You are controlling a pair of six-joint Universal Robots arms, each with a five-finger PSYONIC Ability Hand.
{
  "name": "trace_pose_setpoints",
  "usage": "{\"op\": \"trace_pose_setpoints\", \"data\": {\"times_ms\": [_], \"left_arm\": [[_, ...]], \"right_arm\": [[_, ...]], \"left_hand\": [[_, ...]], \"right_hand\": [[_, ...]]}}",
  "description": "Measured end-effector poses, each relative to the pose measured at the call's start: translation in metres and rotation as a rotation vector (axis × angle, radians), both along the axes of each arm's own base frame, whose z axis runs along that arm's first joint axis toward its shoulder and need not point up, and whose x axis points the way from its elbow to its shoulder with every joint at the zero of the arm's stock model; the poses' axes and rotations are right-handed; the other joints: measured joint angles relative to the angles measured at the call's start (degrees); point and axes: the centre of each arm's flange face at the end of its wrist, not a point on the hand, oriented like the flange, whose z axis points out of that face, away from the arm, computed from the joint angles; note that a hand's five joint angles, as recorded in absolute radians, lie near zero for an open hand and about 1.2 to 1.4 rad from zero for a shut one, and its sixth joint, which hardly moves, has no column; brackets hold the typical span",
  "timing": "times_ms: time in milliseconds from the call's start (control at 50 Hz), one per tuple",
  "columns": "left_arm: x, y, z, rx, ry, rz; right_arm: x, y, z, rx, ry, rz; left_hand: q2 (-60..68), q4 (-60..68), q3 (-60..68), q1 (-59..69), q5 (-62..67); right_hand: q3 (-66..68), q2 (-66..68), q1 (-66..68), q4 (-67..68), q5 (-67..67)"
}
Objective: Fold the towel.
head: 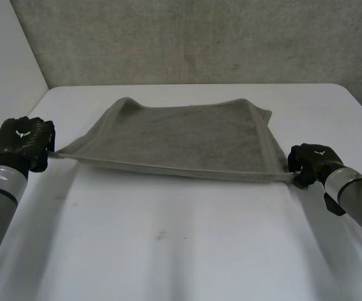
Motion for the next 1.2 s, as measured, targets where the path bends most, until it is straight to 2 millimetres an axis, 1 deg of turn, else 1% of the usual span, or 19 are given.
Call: {"op": "trace_pose_setpoints", "data": {"times_ms": [200,300,340,480,500,580,620,640,660,680,700,760,840,900,960,1060,1080,1100,1200], "left_arm": [[0.000,0.000,-0.002,0.005,0.000,0.001],[0.000,0.000,-0.002,0.006,-0.001,0.001],[0.000,0.000,-0.002,0.006,-0.002,0.001],[0.001,0.001,0.003,0.004,-0.003,0.003],[0.001,0.003,0.007,0.000,-0.002,0.004],[0.001,0.006,0.018,-0.012,-0.001,0.005],[0.000,0.010,0.045,-0.062,0.004,0.002],[0.000,0.012,0.055,-0.084,0.006,0.001],[0.000,0.012,0.055,-0.084,0.006,0.001],[0.000,0.015,0.066,-0.108,0.008,0.000],[0.000,0.020,0.089,-0.161,0.013,-0.002],[0.000,0.030,0.130,-0.259,0.022,-0.002],[0.003,0.044,0.180,-0.359,0.038,0.004],[0.004,0.047,0.198,-0.365,0.043,0.008],[0.004,0.041,0.201,-0.296,0.041,0.011],[0.002,0.020,0.177,-0.140,0.030,0.012],[0.001,0.015,0.168,-0.100,0.026,0.011],[-0.003,0.000,0.143,0.002,0.016,0.003],[-0.018,-0.027,0.089,0.173,-0.005,-0.030]], "right_arm": [[-0.005,-0.003,0.000,-0.014,0.022,-0.009],[-0.009,-0.004,0.000,-0.012,0.025,-0.020],[-0.010,-0.005,0.003,-0.016,0.024,-0.026],[-0.014,-0.008,0.029,-0.076,0.028,-0.034],[-0.016,-0.008,0.046,-0.119,0.034,-0.035],[-0.017,-0.006,0.068,-0.173,0.042,-0.033],[-0.017,-0.002,0.112,-0.275,0.057,-0.028],[-0.017,0.000,0.125,-0.305,0.062,-0.027],[-0.017,0.000,0.125,-0.305,0.062,-0.027],[-0.017,0.004,0.142,-0.342,0.070,-0.024],[-0.017,0.010,0.168,-0.393,0.083,-0.020],[-0.018,0.026,0.218,-0.489,0.117,-0.014],[-0.019,0.046,0.268,-0.574,0.177,-0.012],[-0.019,0.053,0.285,-0.591,0.229,-0.011],[-0.019,0.051,0.284,-0.555,0.297,0.001],[-0.013,0.038,0.253,-0.440,0.390,0.043],[-0.011,0.035,0.244,-0.413,0.410,0.054],[-0.004,0.026,0.216,-0.333,0.473,0.094],[0.010,0.012,0.173,-0.246,0.555,0.150]], "left_hand": [[0.00,0.00,0.00,0.00,0.00],[0.00,0.00,0.00,0.00,0.00],[0.00,0.00,0.00,0.00,0.00],[0.00,0.00,0.00,0.00,0.00],[0.00,0.00,0.00,0.00,0.00],[0.00,0.00,0.00,0.00,0.00],[0.00,0.00,0.01,0.00,0.00],[0.00,0.00,0.01,0.00,0.00],[0.00,0.00,0.01,0.00,0.00],[0.00,0.00,0.02,0.00,0.00],[0.00,0.00,0.02,0.00,0.00],[0.00,0.00,0.02,0.00,0.00],[0.00,0.00,0.02,0.00,0.01],[0.00,0.00,0.02,0.00,0.13],[0.00,0.00,0.02,0.03,0.14],[0.00,0.00,0.02,0.04,0.16],[0.00,0.00,0.02,0.04,0.16],[0.00,0.00,0.02,0.04,0.16],[0.00,0.00,0.02,0.24,0.16]], "right_hand": [[0.01,0.00,0.00,0.01,0.00],[13.33,12.22,7.59,13.23,8.23],[23.15,21.60,8.13,23.14,11.42],[23.91,21.63,8.32,24.14,11.42],[23.91,21.63,8.33,24.15,11.42],[23.91,21.63,8.32,24.15,11.42],[23.91,21.63,8.32,24.15,11.42],[23.91,21.63,8.32,24.15,11.42],[23.91,21.63,8.32,24.15,11.42],[23.91,21.63,8.32,24.15,11.42],[23.91,21.63,8.32,24.15,11.64],[23.91,21.63,8.32,24.15,11.93],[23.91,21.63,8.42,24.15,13.33],[23.95,21.63,8.61,24.15,13.69],[24.01,21.63,8.64,24.15,13.77],[24.03,21.63,9.03,24.15,13.80],[24.03,21.63,9.00,24.15,13.80],[24.03,21.63,9.07,24.15,13.80],[24.03,21.63,9.48,24.15,13.80]]}}
